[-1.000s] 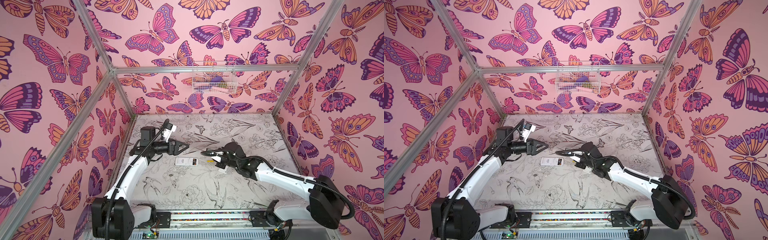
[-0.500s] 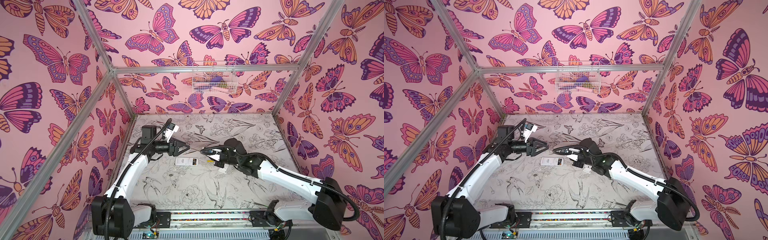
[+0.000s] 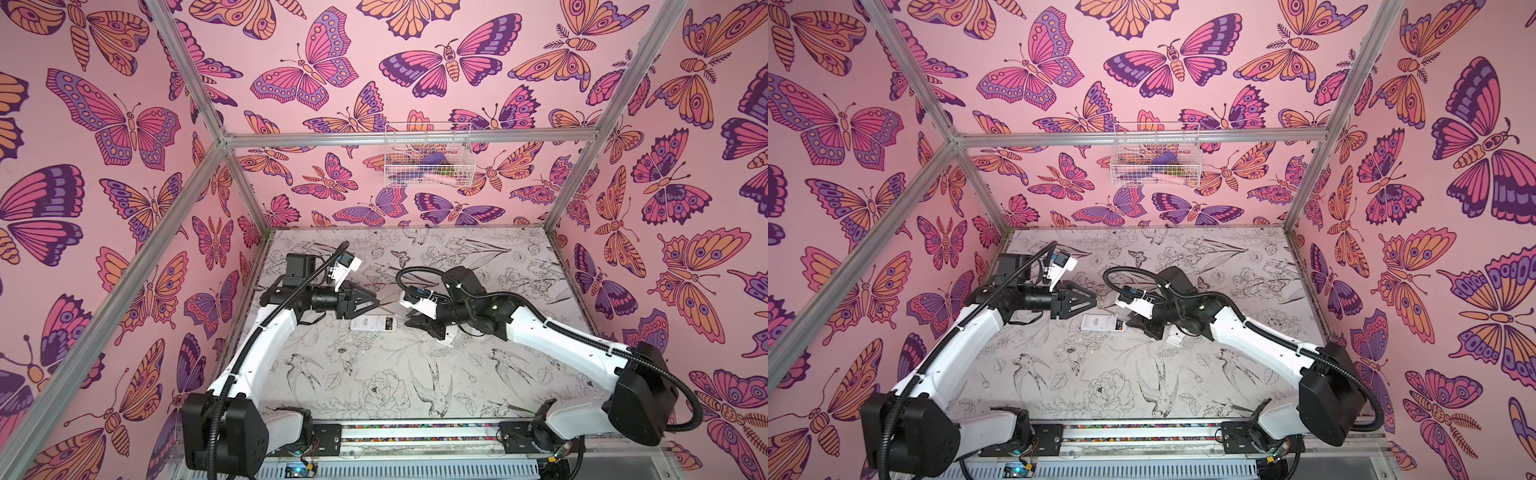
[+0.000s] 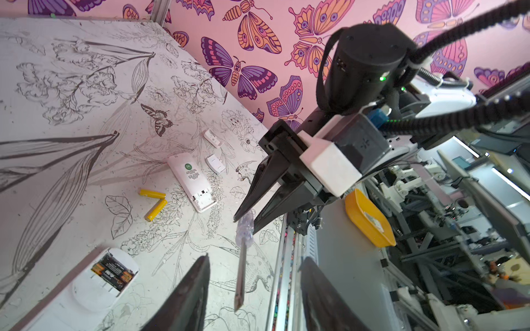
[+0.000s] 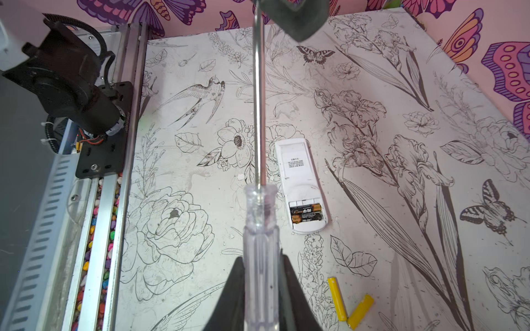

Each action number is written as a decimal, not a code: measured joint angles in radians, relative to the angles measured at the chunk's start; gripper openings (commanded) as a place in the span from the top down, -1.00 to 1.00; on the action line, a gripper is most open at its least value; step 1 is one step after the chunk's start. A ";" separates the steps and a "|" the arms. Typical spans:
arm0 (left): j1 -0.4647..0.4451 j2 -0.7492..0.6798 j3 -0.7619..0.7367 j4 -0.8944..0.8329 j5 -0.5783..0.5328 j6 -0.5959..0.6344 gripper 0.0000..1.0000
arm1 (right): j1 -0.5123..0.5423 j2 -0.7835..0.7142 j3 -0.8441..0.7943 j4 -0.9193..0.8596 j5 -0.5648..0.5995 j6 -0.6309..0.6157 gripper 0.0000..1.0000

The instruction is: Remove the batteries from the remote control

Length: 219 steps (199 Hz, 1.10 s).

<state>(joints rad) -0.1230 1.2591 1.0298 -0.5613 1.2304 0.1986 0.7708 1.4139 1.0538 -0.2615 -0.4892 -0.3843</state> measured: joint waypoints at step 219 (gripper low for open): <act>0.011 0.000 -0.018 0.136 -0.072 -0.175 1.00 | -0.058 -0.152 -0.233 0.357 -0.020 0.314 -0.50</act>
<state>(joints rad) -0.1120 1.2587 1.0119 -0.4252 1.1580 0.0235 0.7124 1.2617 0.8211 0.0959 -0.5095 -0.0704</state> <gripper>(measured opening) 0.067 0.707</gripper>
